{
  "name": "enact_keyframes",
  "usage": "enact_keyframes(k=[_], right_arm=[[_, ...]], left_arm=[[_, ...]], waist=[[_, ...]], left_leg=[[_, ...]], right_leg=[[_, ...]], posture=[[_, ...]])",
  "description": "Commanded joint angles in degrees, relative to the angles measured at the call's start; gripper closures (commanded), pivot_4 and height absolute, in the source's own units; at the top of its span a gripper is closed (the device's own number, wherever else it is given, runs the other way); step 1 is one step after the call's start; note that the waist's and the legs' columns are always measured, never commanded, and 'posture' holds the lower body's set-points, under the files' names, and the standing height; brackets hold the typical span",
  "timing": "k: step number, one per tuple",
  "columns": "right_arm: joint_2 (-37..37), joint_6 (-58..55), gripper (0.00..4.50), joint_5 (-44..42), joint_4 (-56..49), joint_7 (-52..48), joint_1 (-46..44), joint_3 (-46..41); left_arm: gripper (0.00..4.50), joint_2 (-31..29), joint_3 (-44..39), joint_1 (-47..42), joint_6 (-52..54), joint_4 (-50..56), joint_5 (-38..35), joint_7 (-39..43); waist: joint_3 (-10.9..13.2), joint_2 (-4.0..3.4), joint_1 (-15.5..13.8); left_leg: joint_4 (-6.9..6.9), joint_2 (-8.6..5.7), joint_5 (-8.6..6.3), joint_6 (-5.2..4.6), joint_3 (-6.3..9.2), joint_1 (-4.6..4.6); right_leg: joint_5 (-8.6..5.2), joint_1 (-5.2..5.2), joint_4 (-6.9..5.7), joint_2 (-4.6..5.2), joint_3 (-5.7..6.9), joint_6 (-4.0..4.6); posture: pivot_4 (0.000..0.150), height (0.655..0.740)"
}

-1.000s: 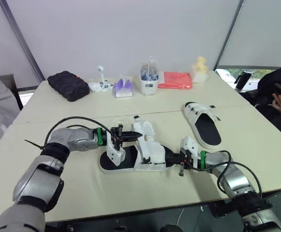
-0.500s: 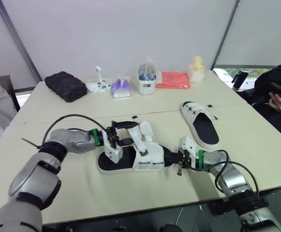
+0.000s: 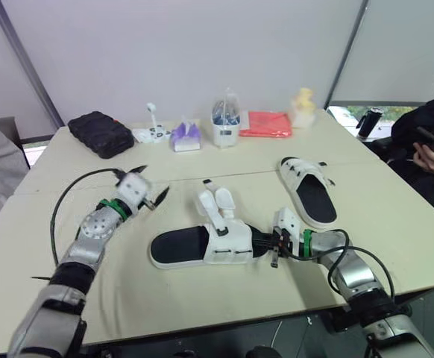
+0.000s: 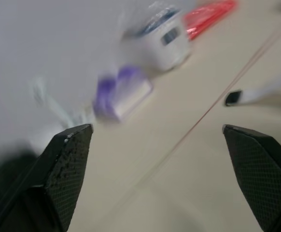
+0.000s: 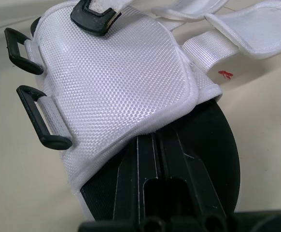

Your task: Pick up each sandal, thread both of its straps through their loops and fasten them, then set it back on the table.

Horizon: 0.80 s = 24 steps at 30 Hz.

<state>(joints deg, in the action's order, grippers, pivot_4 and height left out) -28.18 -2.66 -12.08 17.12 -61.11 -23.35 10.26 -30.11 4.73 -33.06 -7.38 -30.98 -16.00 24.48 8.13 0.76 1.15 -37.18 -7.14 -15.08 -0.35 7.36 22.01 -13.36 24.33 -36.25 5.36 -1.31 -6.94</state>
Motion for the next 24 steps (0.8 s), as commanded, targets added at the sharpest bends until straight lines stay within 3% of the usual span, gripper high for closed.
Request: enact_keyframes(k=[1, 3, 5, 8, 13, 24], right_arm=[[0.08, -0.91, 4.5, 2.48, 2.64, 0.25, 0.55, 1.36], [0.13, -0.87, 4.5, 2.52, 2.92, 0.1, 0.31, 1.49], [0.22, -0.78, 4.5, 2.6, 3.2, 0.06, 0.1, 1.59], [0.32, -0.56, 4.5, 2.72, 3.58, 0.03, -0.13, 1.75], [1.14, -0.43, 4.5, 2.92, 4.08, 0.14, -0.54, 2.07], [1.72, -0.35, 4.5, 3.22, 4.32, 0.4, -0.79, 1.78]], left_arm=[[0.05, 2.17, -8.33, 3.34, 30.75, 19.15, -24.3, 0.11], [0.05, 3.39, -13.3, 8.45, 48.04, 29.87, -45.86, -2.16], [0.05, 3.83, -16.33, 10.89, 55.09, 34.36, -54.08, -4.98], [0.05, 4.25, -18.39, 13.08, 59.12, 37.96, -58.6, -8.42], [0.05, 2.95, -15.33, 16.57, 62.53, 45.39, -57.37, -6.34], [0.05, 4.41, -9.28, 9.85, 61.07, 38.51, -45.68, 1.35]], waist=[[0.0, 0.0, 0.08], [-0.01, 0.02, 0.24], [-0.01, 0.03, 0.01], [0.0, 0.02, -0.33], [0.0, 0.01, -0.43], [0.0, 0.01, -0.33]], left_leg=[[0.01, 0.01, 0.0, 0.0, 0.0, 0.0], [0.0, 0.03, 0.0, 0.01, 0.0, -0.01], [0.0, 0.05, 0.0, 0.01, 0.01, -0.08], [0.08, 0.07, 0.02, 0.07, 0.03, -0.39], [0.18, 0.08, -0.01, 0.09, 0.09, -0.91], [0.18, 0.1, -0.04, 0.17, 0.09, -0.92]], right_leg=[[0.0, 0.01, 0.0, 0.0, -0.02, 0.0], [0.0, 0.0, -0.01, 0.03, -0.05, 0.0], [0.0, -0.06, -0.02, 0.09, -0.12, 0.01], [-0.03, -0.36, 0.02, -0.01, -0.11, 0.05], [-0.08, -0.98, 0.19, -0.12, -0.07, 0.14], [-0.1, -0.97, 0.19, -0.15, -0.07, 0.19]], posture=[[0.15, 0.74], [0.15, 0.74], [0.15, 0.74], [0.15, 0.74], [0.15, 0.74], [0.15, 0.74]])
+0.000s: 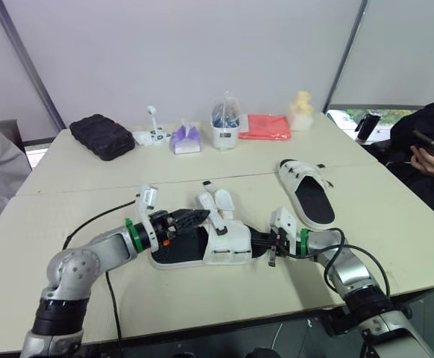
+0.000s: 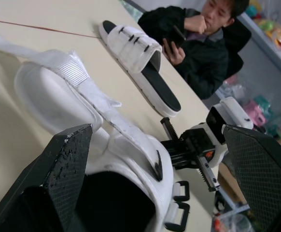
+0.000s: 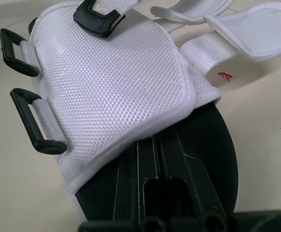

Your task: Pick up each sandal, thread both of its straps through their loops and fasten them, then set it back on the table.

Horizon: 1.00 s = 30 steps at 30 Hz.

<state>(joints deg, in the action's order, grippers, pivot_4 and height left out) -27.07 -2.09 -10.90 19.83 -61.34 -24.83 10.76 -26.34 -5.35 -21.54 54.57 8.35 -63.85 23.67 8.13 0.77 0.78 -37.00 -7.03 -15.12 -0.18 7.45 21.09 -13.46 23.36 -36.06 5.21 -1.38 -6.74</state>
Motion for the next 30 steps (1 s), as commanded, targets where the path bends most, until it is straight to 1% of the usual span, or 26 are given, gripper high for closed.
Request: enact_keyframes(k=[1, 5, 8, 14, 17, 18, 20, 21, 24, 25, 30], right_arm=[[0.68, -0.92, 4.5, 2.08, 1.69, 0.66, 0.62, 1.29], [1.02, -0.87, 4.5, 2.14, 1.67, 1.18, 0.59, 1.16], [1.24, -0.83, 4.5, 2.18, 1.44, 1.63, 0.66, 0.92], [1.47, -0.9, 4.5, 2.34, 0.94, 2.11, 1.09, 0.54], [1.56, -0.93, 4.5, 2.45, 0.85, 2.43, 1.15, 0.47], [1.56, -0.92, 4.5, 2.47, 0.81, 2.51, 1.18, 0.46], [1.55, -0.95, 4.5, 2.46, 0.74, 2.58, 1.24, 0.46], [1.55, -0.96, 4.5, 2.45, 0.71, 2.6, 1.26, 0.46], [1.54, -0.99, 4.5, 2.45, 0.67, 2.7, 1.3, 0.49], [1.56, -0.99, 4.5, 2.45, 0.68, 2.71, 1.3, 0.52], [1.68, -0.86, 4.5, 2.53, 0.89, 2.58, 1.29, 0.76]], left_arm=[[0.05, 0.85, 0.83, -2.0, -0.86, -1.29, 2.75, 2.68], [0.05, 3.85, 3.45, -7.08, -1.63, -8.77, 7.82, 4.89], [0.05, 6.19, 3.92, -10.6, -2.9, -14.27, 10.94, 6.81], [0.05, 9.4, 4.0, -13.94, -4.81, -19.09, 15.0, 10.38], [0.86, 10.43, 4.01, -14.77, -5.76, -20.69, 17.09, 11.76], [1.27, 10.63, 3.83, -14.88, -5.88, -20.92, 17.54, 12.08], [2.39, 10.83, 3.47, -14.9, -5.99, -21.0, 18.27, 12.71], [2.83, 10.92, 3.32, -14.92, -6.02, -21.03, 18.56, 12.94], [4.39, 11.07, 2.85, -15.02, -6.03, -21.14, 19.23, 13.45], [4.45, 11.08, 2.64, -15.12, -6.09, -21.24, 19.39, 13.56], [4.45, 11.14, 2.05, -15.77, -6.19, -21.34, 19.94, 14.74]], waist=[[0.0, 0.0, 0.07], [0.0, 0.01, -0.13], [0.0, 0.01, 0.05], [0.01, 0.01, 0.1], [0.01, 0.01, 0.06], [0.01, 0.02, 0.05], [0.01, 0.02, 0.08], [0.01, 0.02, 0.08], [0.02, 0.02, 0.03], [0.02, 0.02, 0.03], [0.02, 0.02, 0.04]], left_leg=[[0.0, 0.0, 0.0, 0.0, 0.0, 0.0], [-0.01, 0.0, 0.0, 0.01, 0.02, 0.01], [0.0, 0.0, -0.01, 0.01, 0.02, 0.03], [0.01, 0.02, -0.02, 0.03, 0.02, 0.08], [0.01, 0.02, -0.02, 0.04, 0.02, 0.09], [0.02, 0.02, -0.02, 0.04, 0.03, 0.09], [0.01, 0.02, -0.02, 0.04, 0.03, 0.1], [0.02, 0.02, -0.03, 0.04, 0.03, 0.11], [0.01, 0.02, -0.03, 0.04, 0.05, 0.12], [0.01, 0.02, -0.03, 0.04, 0.05, 0.13], [0.01, 0.02, -0.03, 0.04, 0.07, 0.14]], right_leg=[[0.0, 0.01, 0.01, 0.0, 0.0, 0.0], [0.0, 0.0, 0.01, -0.01, 0.01, 0.0], [0.0, 0.0, 0.04, 0.0, 0.02, -0.01], [0.01, 0.07, 0.05, -0.03, 0.02, -0.01], [0.01, 0.07, 0.06, -0.03, 0.01, -0.02], [0.01, 0.07, 0.06, -0.03, 0.01, -0.02], [0.01, 0.08, 0.06, -0.03, 0.02, -0.02], [0.01, 0.08, 0.06, -0.02, 0.02, -0.02], [0.0, 0.09, 0.07, -0.02, 0.02, -0.02], [0.0, 0.09, 0.07, -0.02, 0.02, -0.02], [0.0, 0.09, 0.08, -0.03, 0.03, -0.02]], posture=[[0.15, 0.74], [0.15, 0.74], [0.15, 0.74], [0.15, 0.74], [0.15, 0.74], [0.15, 0.74], [0.15, 0.74], [0.15, 0.74], [0.15, 0.74], [0.15, 0.74], [0.15, 0.74]])
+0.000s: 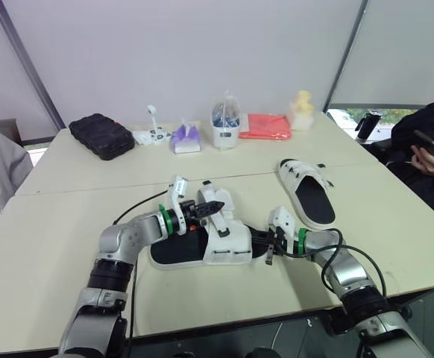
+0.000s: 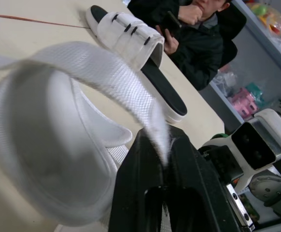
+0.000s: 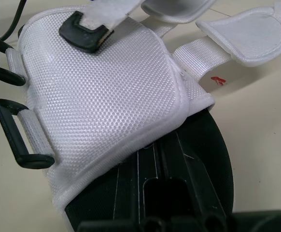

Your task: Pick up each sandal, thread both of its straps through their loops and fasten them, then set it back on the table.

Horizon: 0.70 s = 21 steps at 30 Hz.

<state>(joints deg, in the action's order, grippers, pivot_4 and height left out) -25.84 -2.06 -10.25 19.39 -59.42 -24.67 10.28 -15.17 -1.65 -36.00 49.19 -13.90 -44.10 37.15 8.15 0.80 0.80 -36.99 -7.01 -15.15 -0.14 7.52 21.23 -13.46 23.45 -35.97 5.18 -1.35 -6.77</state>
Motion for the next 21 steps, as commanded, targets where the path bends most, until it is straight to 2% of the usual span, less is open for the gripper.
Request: enact_keyframes(k=[1, 12, 21], right_arm=[[0.44, -0.89, 4.5, 1.9, 1.29, 0.62, 1.19, 1.28], [0.48, -1.26, 4.5, 1.91, 0.9, 0.61, 1.56, 1.5], [0.57, -1.85, 4.5, 1.86, 0.0, 0.98, 2.27, 1.6]], left_arm=[[4.45, -0.48, -1.64, -1.22, -0.15, 1.92, -0.59, 2.78], [4.45, -5.8, 1.06, -0.51, 4.35, 7.87, -1.92, 13.9], [4.45, -5.1, 1.44, 1.57, 7.58, 11.72, -3.13, 14.8]], waist=[[0.0, 0.0, 0.04], [0.02, -0.02, 0.02], [0.03, -0.03, 0.03]], left_leg=[[0.01, 0.0, 0.0, 0.0, 0.0, 0.0], [0.02, 0.0, 0.0, 0.01, 0.04, 0.05], [0.08, 0.01, -0.01, 0.01, 0.08, 0.06]], right_leg=[[0.0, 0.0, 0.01, 0.0, 0.0, 0.0], [0.0, 0.03, 0.03, 0.0, 0.01, 0.0], [-0.01, 0.04, 0.08, 0.07, 0.01, 0.0]], posture=[[0.15, 0.74], [0.15, 0.74], [0.15, 0.74]])
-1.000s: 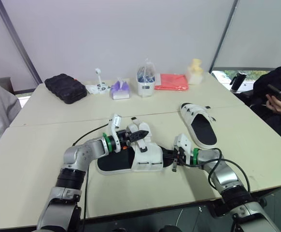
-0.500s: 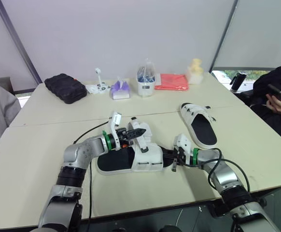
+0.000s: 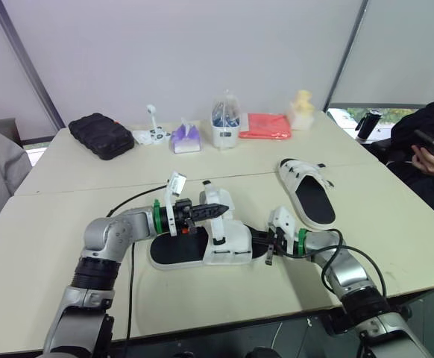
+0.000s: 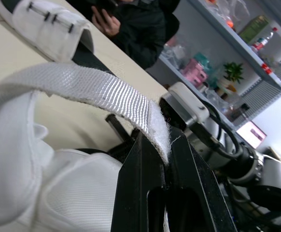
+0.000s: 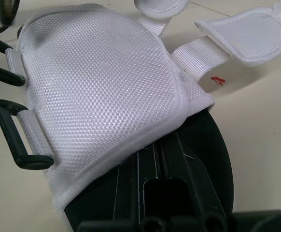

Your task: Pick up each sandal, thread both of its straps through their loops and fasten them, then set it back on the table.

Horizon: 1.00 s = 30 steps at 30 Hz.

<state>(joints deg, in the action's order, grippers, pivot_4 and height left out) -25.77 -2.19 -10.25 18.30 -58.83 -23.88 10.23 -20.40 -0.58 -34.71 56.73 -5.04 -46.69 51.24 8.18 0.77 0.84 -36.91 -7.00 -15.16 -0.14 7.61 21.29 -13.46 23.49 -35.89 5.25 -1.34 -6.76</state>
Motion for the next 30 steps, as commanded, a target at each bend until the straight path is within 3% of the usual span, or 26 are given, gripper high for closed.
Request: enact_keyframes(k=[1, 11, 18, 30], right_arm=[[0.48, -1.81, 4.5, 1.84, 0.98, 0.46, 1.53, 1.65], [0.51, -2.52, 4.5, 1.65, -0.13, 0.98, 2.14, 1.62], [0.66, -2.57, 4.5, 1.67, 0.0, 1.21, 2.14, 1.63], [1.06, -2.42, 4.5, 1.68, 0.22, 1.39, 2.08, 1.6]], left_arm=[[4.45, 0.17, 0.98, 0.74, -0.4, 3.19, 0.13, 0.75], [4.45, 0.63, 2.55, 1.55, -2.6, 2.94, 3.0, 0.47], [4.45, 2.5, -3.59, -1.54, 2.64, 1.77, -3.53, -1.66], [4.45, 0.15, 0.67, -0.07, 0.01, 2.01, 1.04, 0.96]], waist=[[0.0, 0.0, -0.01], [0.02, 0.0, -0.01], [0.05, 0.02, 0.01], [0.06, 0.0, 0.12]], left_leg=[[0.01, 0.0, 0.0, 0.0, 0.0, 0.0], [0.05, 0.01, 0.0, 0.01, 0.02, 0.02], [0.07, 0.03, 0.0, 0.01, 0.05, 0.03], [0.15, 0.06, -0.01, 0.02, 0.05, 0.03]], right_leg=[[0.0, 0.0, 0.01, 0.0, 0.0, 0.0], [0.0, -0.01, 0.09, 0.01, 0.02, 0.0], [0.0, 0.0, 0.13, 0.0, 0.06, 0.0], [0.0, -0.02, 0.28, -0.04, 0.06, 0.0]], posture=[[0.15, 0.74], [0.15, 0.74], [0.15, 0.74], [0.15, 0.74]])
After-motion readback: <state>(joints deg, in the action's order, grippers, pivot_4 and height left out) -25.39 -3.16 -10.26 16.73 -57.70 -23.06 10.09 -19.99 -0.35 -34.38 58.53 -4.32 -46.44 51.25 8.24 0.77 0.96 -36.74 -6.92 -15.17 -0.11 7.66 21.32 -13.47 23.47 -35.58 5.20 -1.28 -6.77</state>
